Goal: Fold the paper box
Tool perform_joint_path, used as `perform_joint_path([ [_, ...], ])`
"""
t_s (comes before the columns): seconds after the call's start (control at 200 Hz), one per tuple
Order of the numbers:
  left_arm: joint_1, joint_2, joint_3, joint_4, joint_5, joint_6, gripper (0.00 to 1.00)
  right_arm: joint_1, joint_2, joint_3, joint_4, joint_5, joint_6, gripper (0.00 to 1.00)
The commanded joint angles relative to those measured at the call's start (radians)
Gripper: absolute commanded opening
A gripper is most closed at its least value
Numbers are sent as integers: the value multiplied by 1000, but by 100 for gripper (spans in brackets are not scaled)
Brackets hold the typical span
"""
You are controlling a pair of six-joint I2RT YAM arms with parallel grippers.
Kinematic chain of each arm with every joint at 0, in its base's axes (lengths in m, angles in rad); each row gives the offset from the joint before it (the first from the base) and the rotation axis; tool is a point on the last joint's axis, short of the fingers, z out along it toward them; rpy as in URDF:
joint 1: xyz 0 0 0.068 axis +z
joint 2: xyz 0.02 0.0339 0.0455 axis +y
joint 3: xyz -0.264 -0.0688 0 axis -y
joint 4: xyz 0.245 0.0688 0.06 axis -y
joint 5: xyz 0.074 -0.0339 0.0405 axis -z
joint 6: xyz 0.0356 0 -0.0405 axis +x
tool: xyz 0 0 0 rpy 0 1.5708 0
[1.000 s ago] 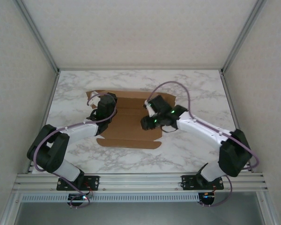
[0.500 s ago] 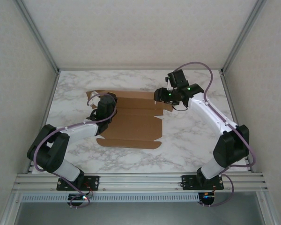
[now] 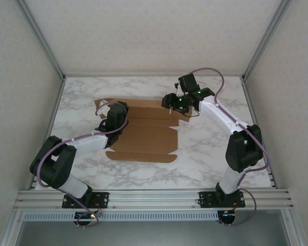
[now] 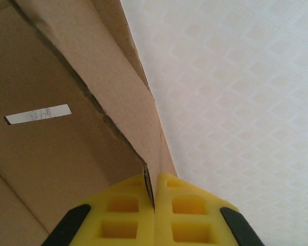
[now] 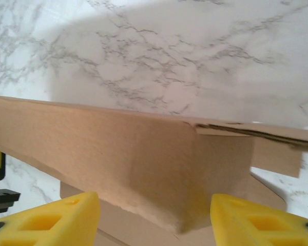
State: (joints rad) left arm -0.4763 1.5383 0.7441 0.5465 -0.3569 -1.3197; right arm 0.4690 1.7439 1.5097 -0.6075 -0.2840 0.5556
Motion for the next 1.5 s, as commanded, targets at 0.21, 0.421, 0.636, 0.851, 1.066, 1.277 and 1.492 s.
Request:
perform_joint_path([
  [0.21, 7, 39, -27, -145, -16, 11, 0, -10, -2, 36, -57, 44, -42, 62],
  [0.421, 6, 44, -29, -142, -13, 5, 0, -21, 62, 33, 32, -61, 19, 59],
  [0.636, 7, 54, -25, -143, -5, 3, 0, -21, 72, -14, 226, -253, 157, 49],
  [0.851, 7, 62, -24, -137, 3, -4, 0, -27, 66, -61, 289, -264, 209, 21],
  [1.066, 7, 55, -32, -146, -3, -6, 0, -43, 65, -101, 308, -256, 214, 12],
  [1.277, 7, 48, -16, -181, -19, -7, 0, -50, 5, -97, 211, -153, 124, 52],
  [1.492, 7, 48, -10, -185, -17, -20, 0, -51, -165, -195, 138, 15, 5, 60],
])
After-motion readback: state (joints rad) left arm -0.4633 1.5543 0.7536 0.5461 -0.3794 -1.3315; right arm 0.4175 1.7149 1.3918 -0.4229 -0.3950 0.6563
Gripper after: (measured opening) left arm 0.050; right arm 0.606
